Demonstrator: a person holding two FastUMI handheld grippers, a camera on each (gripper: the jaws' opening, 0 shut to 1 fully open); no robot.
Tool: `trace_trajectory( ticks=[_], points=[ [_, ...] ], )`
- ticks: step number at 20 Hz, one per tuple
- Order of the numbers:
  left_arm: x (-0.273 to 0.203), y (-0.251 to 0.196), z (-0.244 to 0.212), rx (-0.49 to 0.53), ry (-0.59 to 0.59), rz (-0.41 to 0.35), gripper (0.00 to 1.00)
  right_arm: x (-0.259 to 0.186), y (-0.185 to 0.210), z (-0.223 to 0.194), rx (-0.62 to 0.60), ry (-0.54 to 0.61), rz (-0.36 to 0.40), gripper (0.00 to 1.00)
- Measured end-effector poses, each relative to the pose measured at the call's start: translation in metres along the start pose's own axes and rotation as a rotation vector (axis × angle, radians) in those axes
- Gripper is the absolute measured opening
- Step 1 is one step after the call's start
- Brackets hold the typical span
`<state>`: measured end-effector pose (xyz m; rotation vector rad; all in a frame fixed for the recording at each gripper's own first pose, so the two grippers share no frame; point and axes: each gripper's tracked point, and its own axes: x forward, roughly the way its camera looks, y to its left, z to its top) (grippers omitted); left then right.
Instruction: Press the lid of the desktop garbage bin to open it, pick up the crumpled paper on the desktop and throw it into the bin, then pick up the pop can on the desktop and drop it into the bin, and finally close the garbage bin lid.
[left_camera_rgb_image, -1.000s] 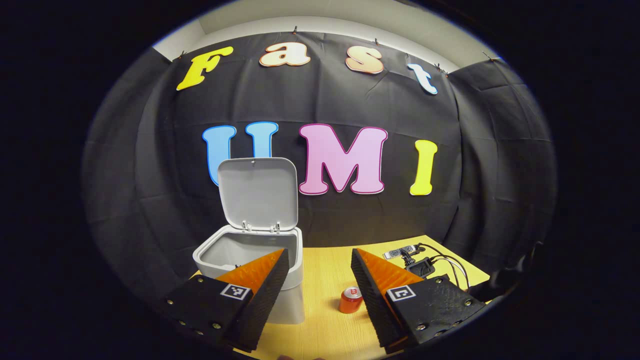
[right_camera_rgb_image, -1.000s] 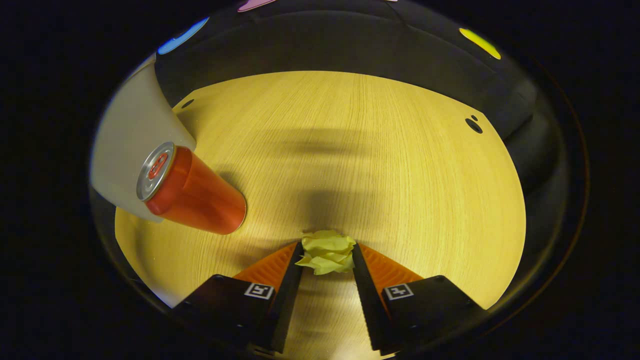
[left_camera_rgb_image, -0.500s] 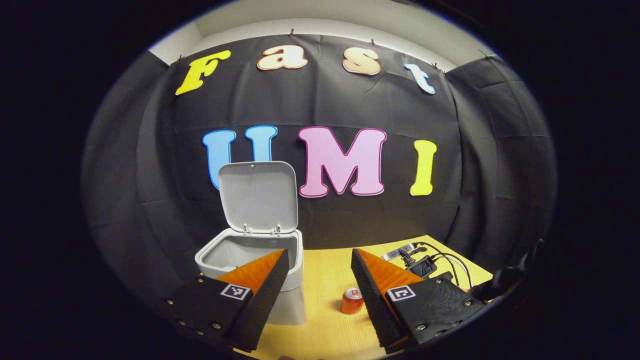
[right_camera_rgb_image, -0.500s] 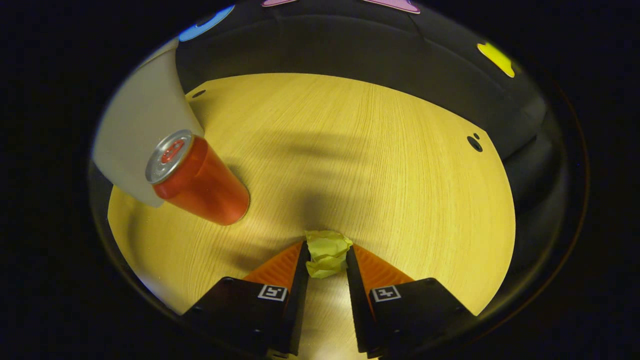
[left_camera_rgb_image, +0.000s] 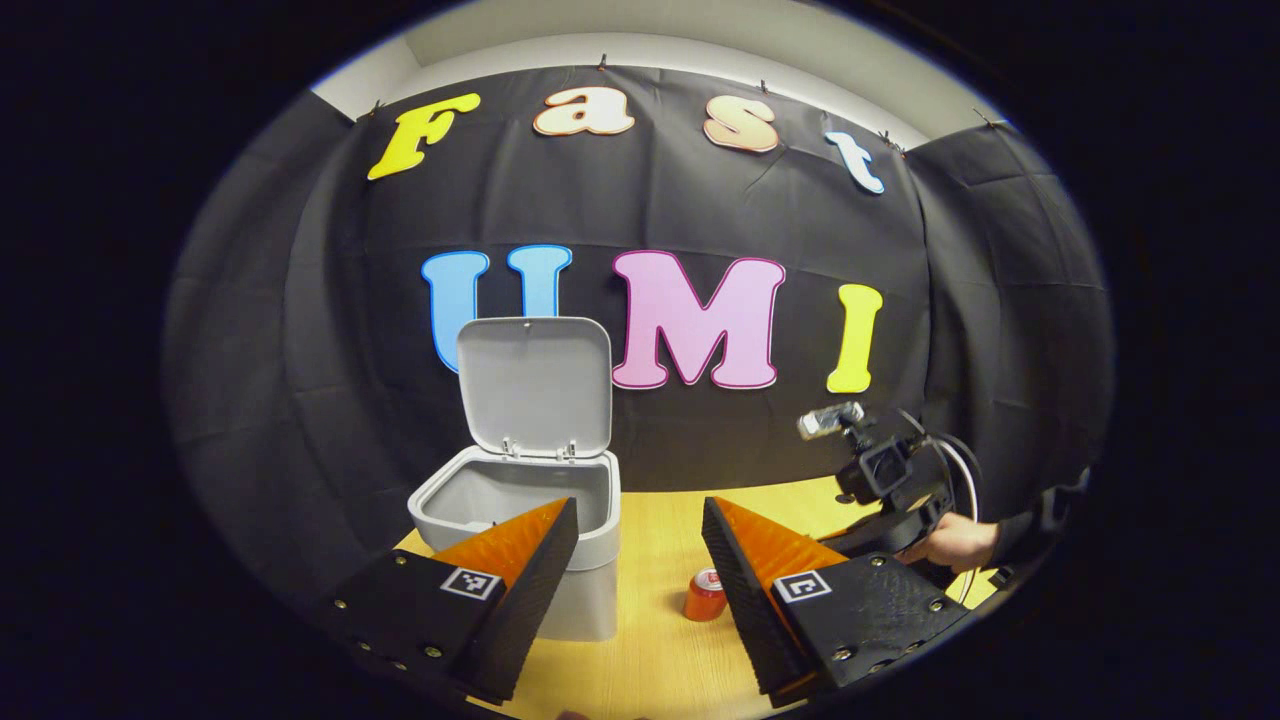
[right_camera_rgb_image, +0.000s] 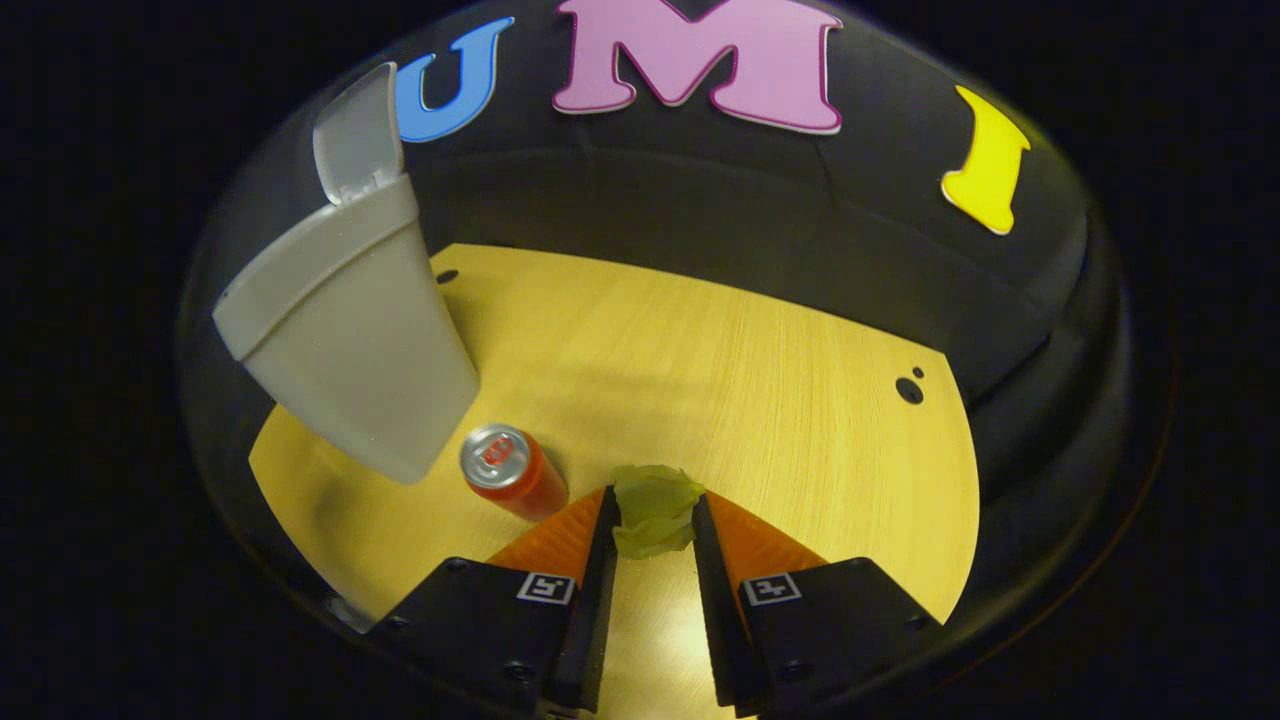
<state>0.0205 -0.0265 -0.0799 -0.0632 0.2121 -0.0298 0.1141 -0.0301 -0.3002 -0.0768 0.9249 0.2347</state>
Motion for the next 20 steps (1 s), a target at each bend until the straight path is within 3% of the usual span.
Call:
trace_trajectory(
  ticks=[2, 9, 10, 11, 16, 17, 18, 20],
  points=[
    [-0.003, 0.004, -0.006, 0.0, 0.013, 0.006, 0.84, -0.026, 0.018, 0.037, -0.004, -0.065, 0.055, 0.46],
    [-0.018, 0.016, -0.015, 0.021, 0.017, 0.028, 0.84, -0.101, 0.135, 0.149, -0.119, -0.255, 0.358, 0.46],
    [-0.021, 0.017, -0.014, 0.017, 0.012, 0.032, 0.84, -0.106, 0.153, 0.161, -0.122, -0.267, 0.397, 0.59],
    [-0.023, 0.019, -0.011, 0.009, 0.004, 0.037, 0.84, -0.114, 0.168, 0.168, -0.134, -0.277, 0.428, 0.46],
    [-0.039, 0.036, -0.006, -0.016, -0.009, 0.089, 0.84, -0.111, 0.233, 0.194, -0.213, -0.288, 0.529, 0.46],
    [-0.043, 0.04, -0.007, -0.022, -0.009, 0.103, 0.84, -0.108, 0.245, 0.193, -0.227, -0.282, 0.541, 0.32],
    [-0.048, 0.043, -0.008, -0.029, -0.009, 0.117, 0.84, -0.104, 0.252, 0.192, -0.239, -0.271, 0.55, 0.46],
    [-0.057, 0.052, -0.01, -0.039, -0.005, 0.147, 0.84, -0.093, 0.271, 0.188, -0.264, -0.252, 0.561, 0.46]
  ],
)
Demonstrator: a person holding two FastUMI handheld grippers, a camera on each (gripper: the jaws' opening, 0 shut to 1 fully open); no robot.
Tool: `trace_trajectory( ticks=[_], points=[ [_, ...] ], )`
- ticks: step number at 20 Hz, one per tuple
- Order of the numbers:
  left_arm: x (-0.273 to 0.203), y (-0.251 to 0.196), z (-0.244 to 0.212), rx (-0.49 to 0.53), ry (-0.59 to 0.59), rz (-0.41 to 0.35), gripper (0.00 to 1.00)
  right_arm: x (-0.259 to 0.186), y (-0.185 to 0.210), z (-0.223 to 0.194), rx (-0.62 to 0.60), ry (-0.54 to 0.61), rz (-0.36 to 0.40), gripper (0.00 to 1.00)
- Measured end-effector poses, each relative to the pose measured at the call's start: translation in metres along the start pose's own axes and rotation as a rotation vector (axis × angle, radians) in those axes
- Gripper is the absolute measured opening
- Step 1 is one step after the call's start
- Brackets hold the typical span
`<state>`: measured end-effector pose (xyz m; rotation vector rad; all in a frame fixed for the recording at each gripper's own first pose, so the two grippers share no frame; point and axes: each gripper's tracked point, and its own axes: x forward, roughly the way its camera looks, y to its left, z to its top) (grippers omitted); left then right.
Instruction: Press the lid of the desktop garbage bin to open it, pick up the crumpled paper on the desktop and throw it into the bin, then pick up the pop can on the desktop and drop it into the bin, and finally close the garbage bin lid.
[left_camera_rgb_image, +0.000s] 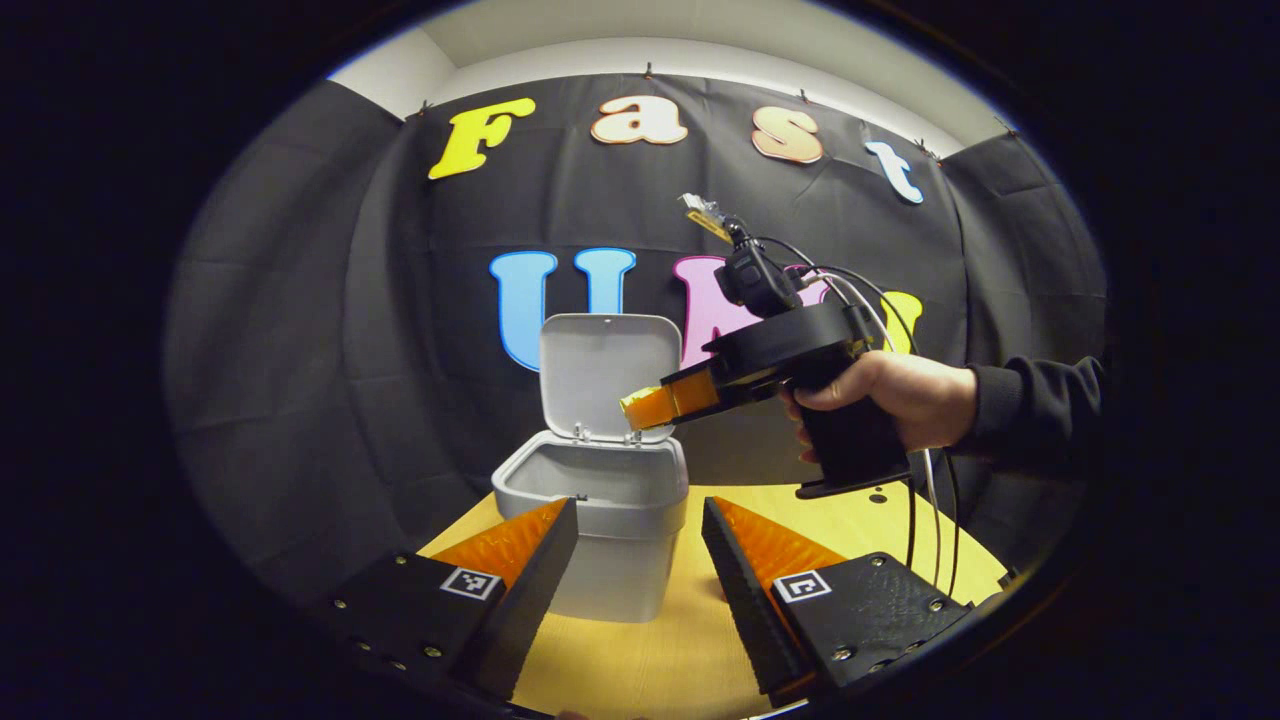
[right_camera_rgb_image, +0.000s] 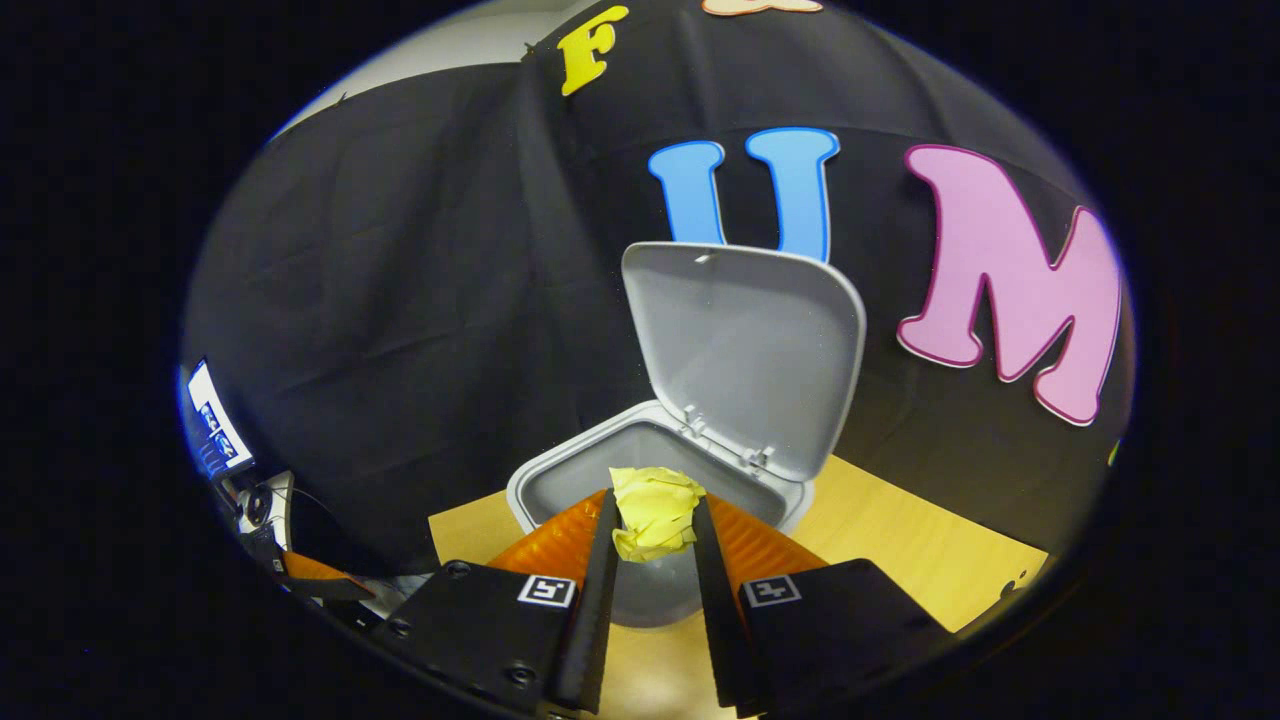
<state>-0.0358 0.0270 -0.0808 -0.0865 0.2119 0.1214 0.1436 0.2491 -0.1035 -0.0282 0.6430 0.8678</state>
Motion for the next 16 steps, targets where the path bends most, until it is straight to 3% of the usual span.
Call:
trace_trajectory(
  ticks=[1, 2, 3, 4, 5, 6, 8, 9, 10, 13, 14, 16],
  points=[
    [-0.003, 0.004, -0.001, -0.006, 0.002, 0.012, 0.84, 0.005, 0.002, -0.002, -0.014, 0.006, 0.0, 0.33],
    [-0.006, 0.008, -0.002, -0.011, 0.005, 0.021, 0.84, 0.009, 0.001, -0.004, -0.028, 0.014, -0.006, 0.48],
    [-0.008, 0.011, -0.003, -0.014, 0.007, 0.031, 0.84, 0.014, 0.001, -0.008, -0.035, 0.026, -0.011, 0.5],
    [-0.009, 0.015, -0.002, -0.014, 0.006, 0.038, 0.84, 0.018, 0.0, -0.009, -0.036, 0.031, -0.019, 0.45],
    [-0.009, 0.018, -0.001, -0.009, 0.004, 0.045, 0.84, 0.02, -0.001, -0.011, -0.033, 0.032, -0.025, 0.63],
    [-0.011, 0.02, -0.001, -0.005, 0.002, 0.051, 0.84, 0.021, -0.005, -0.011, -0.033, 0.032, -0.035, 0.69],
    [-0.011, 0.022, 0.0, -0.002, 0.001, 0.052, 0.84, 0.018, -0.013, -0.011, -0.026, 0.027, -0.06, 0.74],
    [-0.01, 0.021, 0.0, -0.004, 0.001, 0.048, 0.84, 0.016, -0.016, -0.011, -0.021, 0.024, -0.07, 0.65],
    [-0.009, 0.019, 0.0, -0.005, 0.002, 0.041, 0.84, 0.012, -0.021, -0.011, -0.017, 0.018, -0.084, 0.84],
    [-0.002, 0.011, -0.005, 0.001, 0.005, 0.008, 0.84, -0.006, -0.039, -0.012, 0.005, -0.009, -0.137, 0.89],
    [0.002, 0.007, -0.005, 0.002, 0.007, -0.007, 0.84, -0.014, -0.048, -0.013, 0.018, -0.012, -0.164, 0.96],
    [0.01, -0.004, -0.01, 0.002, 0.012, -0.045, 0.84, -0.031, -0.065, -0.014, 0.056, -0.042, -0.218, 1.0]
  ],
)
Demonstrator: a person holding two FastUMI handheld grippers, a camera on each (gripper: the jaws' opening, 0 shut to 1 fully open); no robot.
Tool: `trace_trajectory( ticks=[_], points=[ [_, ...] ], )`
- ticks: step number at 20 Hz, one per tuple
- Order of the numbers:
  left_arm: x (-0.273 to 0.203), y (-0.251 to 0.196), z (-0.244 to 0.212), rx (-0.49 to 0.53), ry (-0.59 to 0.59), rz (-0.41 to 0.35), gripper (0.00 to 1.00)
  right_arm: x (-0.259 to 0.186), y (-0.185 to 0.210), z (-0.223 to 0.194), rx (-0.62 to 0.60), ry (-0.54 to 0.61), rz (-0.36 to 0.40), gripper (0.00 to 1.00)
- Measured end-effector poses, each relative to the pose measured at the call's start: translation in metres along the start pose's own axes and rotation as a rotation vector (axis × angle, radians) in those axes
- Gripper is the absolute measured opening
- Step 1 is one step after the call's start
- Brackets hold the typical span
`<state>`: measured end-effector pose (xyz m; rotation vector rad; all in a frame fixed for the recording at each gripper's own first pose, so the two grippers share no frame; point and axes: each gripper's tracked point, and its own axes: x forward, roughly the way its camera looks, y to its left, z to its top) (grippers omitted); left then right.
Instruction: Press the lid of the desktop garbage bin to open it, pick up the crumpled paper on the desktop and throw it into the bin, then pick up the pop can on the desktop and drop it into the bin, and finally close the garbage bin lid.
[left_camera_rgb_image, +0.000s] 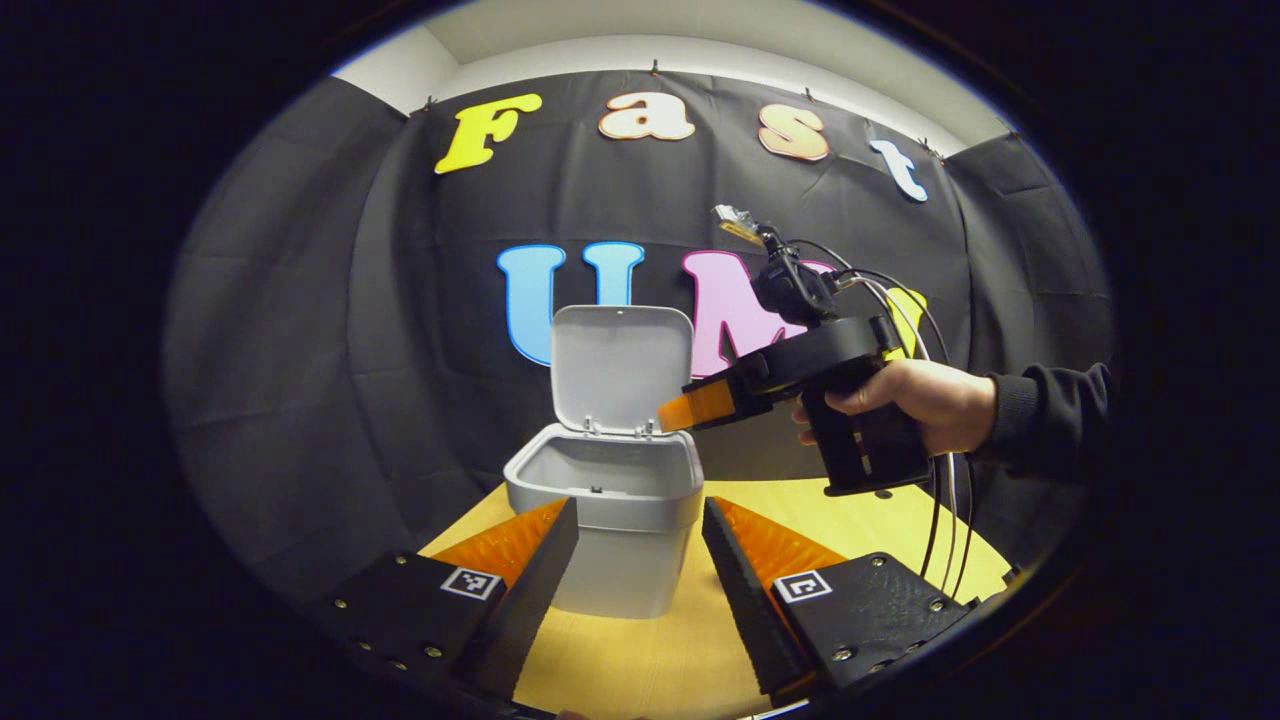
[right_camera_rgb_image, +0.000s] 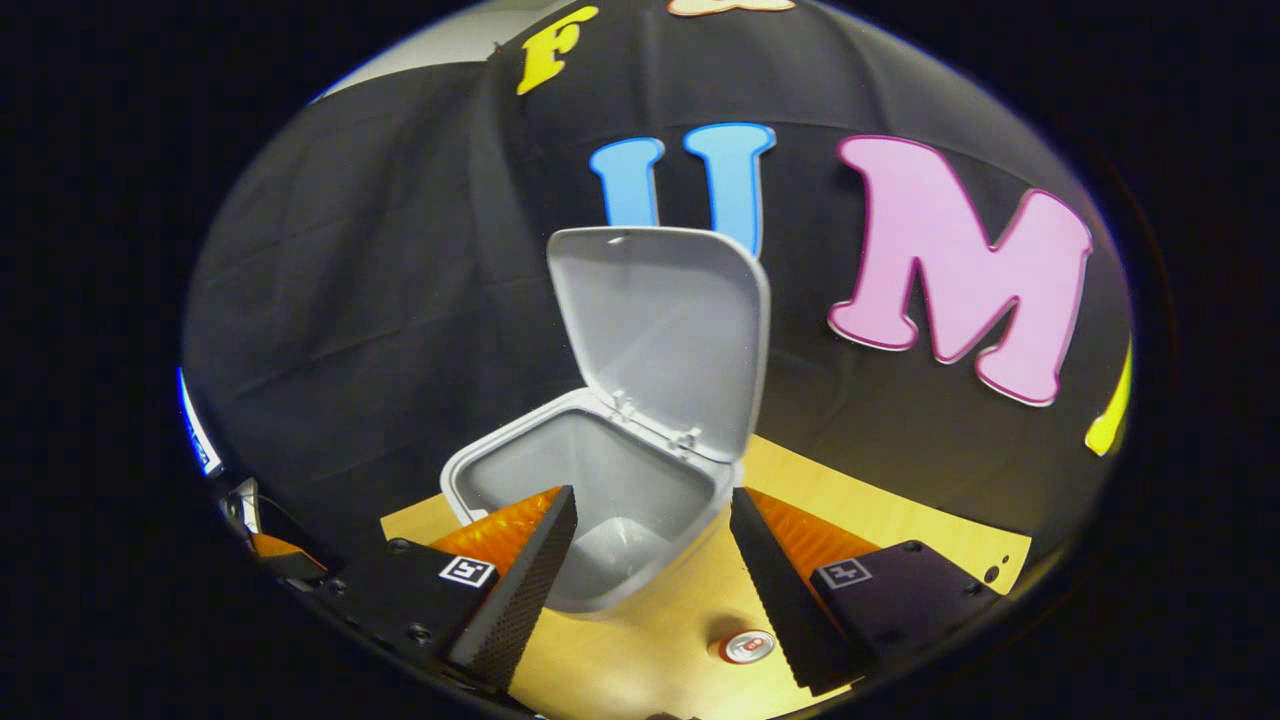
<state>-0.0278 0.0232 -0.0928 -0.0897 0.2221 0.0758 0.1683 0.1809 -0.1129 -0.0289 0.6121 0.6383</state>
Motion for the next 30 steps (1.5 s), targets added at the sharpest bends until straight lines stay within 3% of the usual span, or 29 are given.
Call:
trace_trajectory(
  ticks=[10, 13, 19, 23, 30],
  points=[
    [0.053, -0.058, -0.073, 0.061, 0.096, -0.196, 0.84, -0.126, -0.117, 0.012, 0.057, -0.288, -0.371, 1.0],
    [0.075, -0.078, -0.103, 0.098, 0.109, -0.233, 0.84, -0.165, -0.148, -0.008, 0.051, -0.369, -0.509, 0.99],
    [0.125, -0.123, -0.184, 0.1, 0.164, -0.313, 0.84, -0.219, -0.198, -0.081, 0.087, -0.399, -0.73, 0.98],
    [0.165, -0.143, -0.224, 0.122, 0.181, -0.312, 0.84, -0.226, -0.224, -0.136, 0.167, -0.376, -0.805, 0.98],
    [0.214, -0.158, -0.233, 0.109, 0.135, -0.309, 0.84, -0.205, -0.228, -0.204, 0.23, -0.29, -0.788, 0.98]
  ],
)
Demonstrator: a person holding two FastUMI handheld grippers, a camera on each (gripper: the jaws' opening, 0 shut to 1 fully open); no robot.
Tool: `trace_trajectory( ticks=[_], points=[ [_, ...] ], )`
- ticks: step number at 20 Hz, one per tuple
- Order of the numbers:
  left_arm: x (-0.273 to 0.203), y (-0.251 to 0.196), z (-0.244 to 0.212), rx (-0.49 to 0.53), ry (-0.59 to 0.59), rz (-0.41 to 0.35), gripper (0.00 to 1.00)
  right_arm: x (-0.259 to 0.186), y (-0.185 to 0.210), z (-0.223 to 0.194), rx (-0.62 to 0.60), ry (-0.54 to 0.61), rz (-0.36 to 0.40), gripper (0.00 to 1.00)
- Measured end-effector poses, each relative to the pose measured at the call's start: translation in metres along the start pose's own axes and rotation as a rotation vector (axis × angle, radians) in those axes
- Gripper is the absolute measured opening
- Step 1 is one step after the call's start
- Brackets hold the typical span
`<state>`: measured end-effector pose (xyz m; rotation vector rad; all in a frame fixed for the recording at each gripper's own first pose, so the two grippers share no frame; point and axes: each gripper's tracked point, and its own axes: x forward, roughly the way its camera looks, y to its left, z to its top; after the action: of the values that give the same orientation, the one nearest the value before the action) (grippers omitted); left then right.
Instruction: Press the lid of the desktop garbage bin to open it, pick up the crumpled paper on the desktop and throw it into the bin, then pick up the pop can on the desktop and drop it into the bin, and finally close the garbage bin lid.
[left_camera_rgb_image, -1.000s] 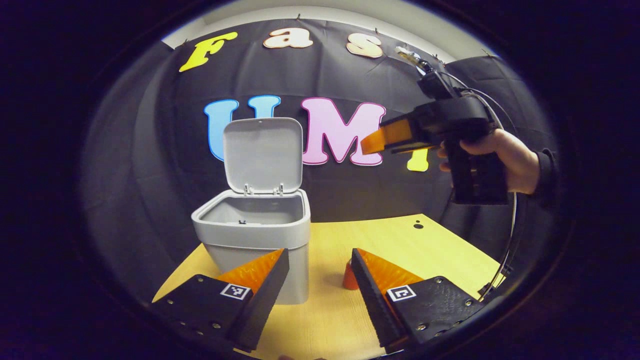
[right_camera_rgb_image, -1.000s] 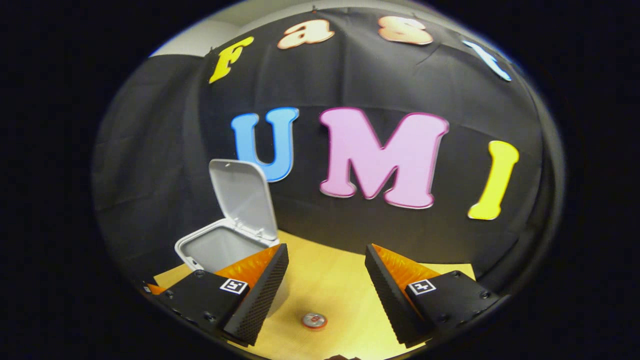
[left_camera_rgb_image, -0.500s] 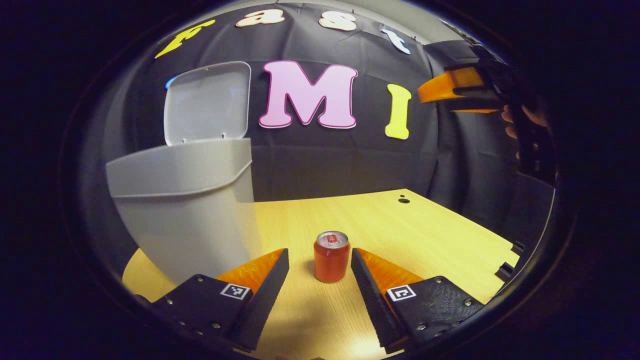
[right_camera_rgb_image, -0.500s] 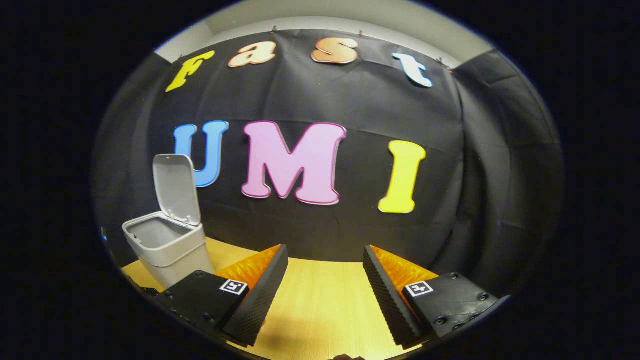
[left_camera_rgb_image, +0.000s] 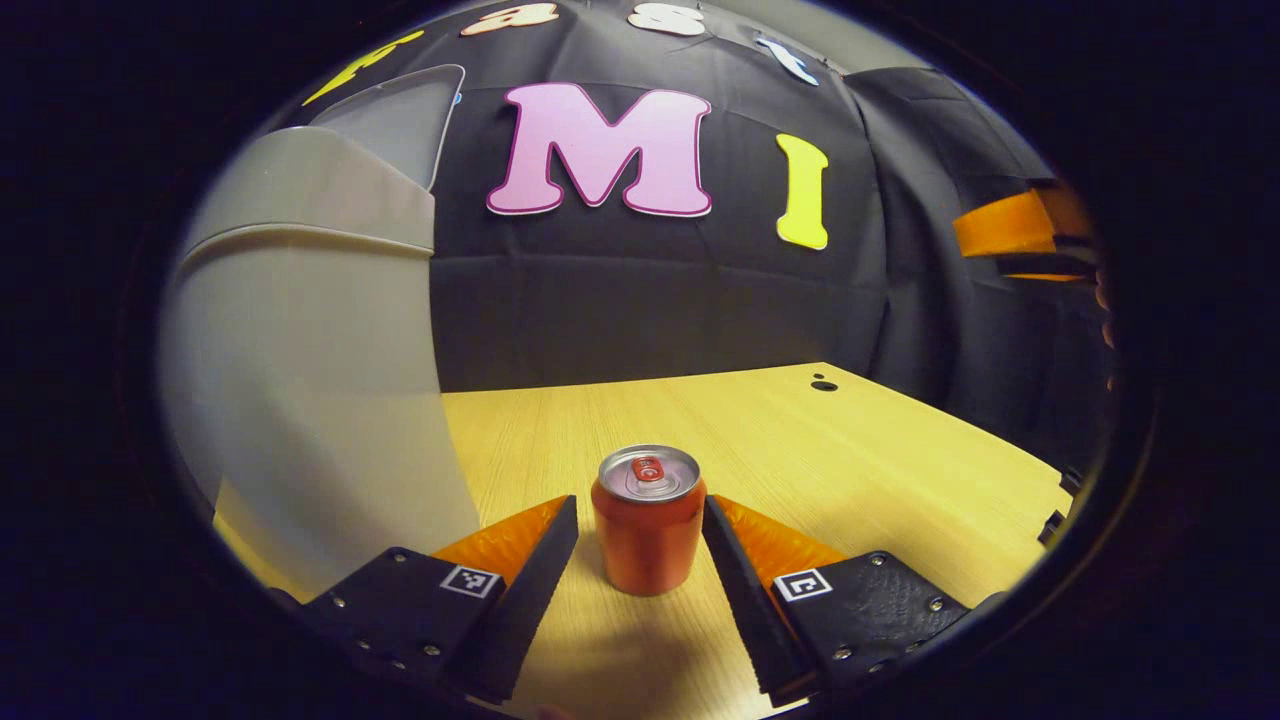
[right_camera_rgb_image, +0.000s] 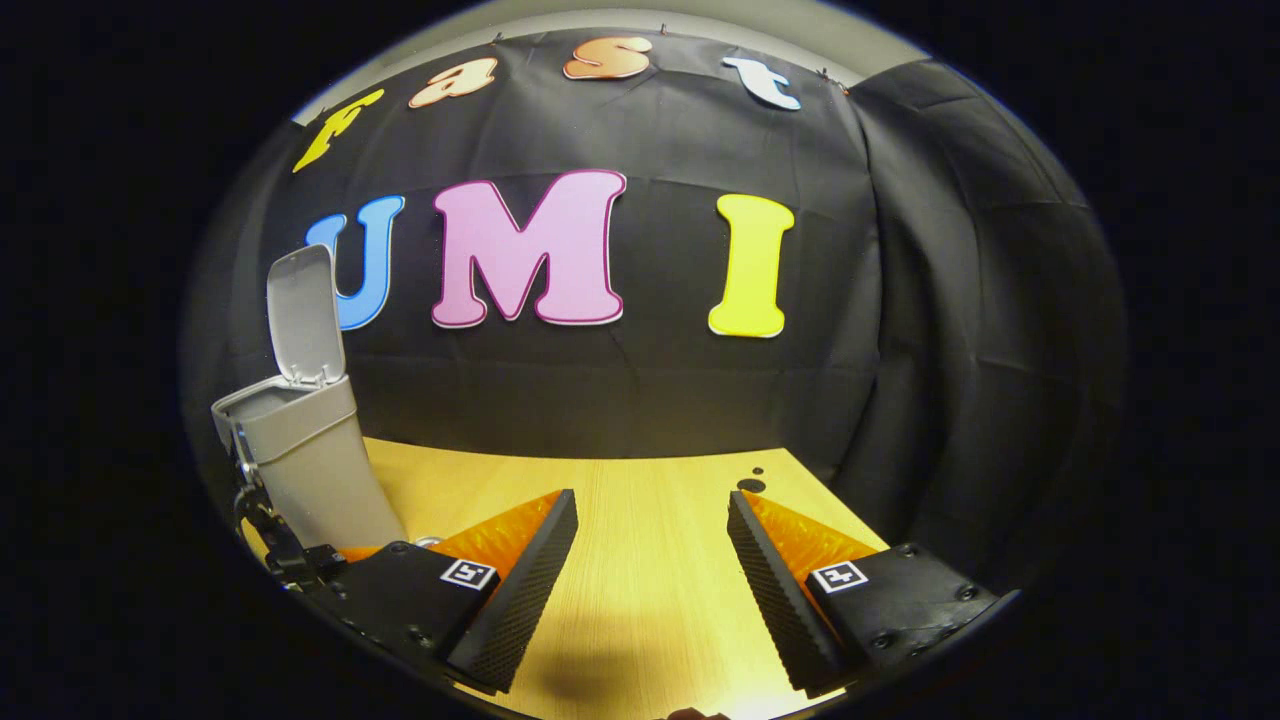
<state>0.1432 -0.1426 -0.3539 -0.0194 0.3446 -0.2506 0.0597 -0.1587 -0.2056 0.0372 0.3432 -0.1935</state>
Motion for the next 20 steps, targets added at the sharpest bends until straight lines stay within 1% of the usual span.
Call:
trace_trajectory(
  ticks=[3, 7, 8, 13, 17, 20],
  points=[
    [0.008, -0.009, -0.002, -0.027, -0.015, -0.031, 0.85, 0.005, -0.001, -0.018, 0.01, 0.025, 0.002, 0.98],
    [0.011, -0.005, -0.014, -0.005, -0.009, 0.012, 0.86, 0.006, 0.0, -0.04, 0.032, 0.061, 0.011, 0.98],
    [0.014, -0.006, -0.018, -0.007, -0.007, 0.007, 0.96, 0.007, 0.0, -0.043, 0.033, 0.065, 0.012, 0.98],
    [0.034, -0.004, -0.025, 0.009, 0.028, 0.02, 0.96, 0.019, 0.0, -0.053, 0.025, 0.093, 0.019, 0.98],
    [0.05, -0.004, -0.025, -0.008, 0.032, 0.011, 0.96, 0.027, -0.001, -0.06, 0.026, 0.119, 0.019, 0.98],
    [0.061, -0.009, -0.028, -0.045, 0.049, -0.01, 0.96, 0.032, 0.0, -0.067, 0.027, 0.13, 0.018, 0.98]
  ],
)
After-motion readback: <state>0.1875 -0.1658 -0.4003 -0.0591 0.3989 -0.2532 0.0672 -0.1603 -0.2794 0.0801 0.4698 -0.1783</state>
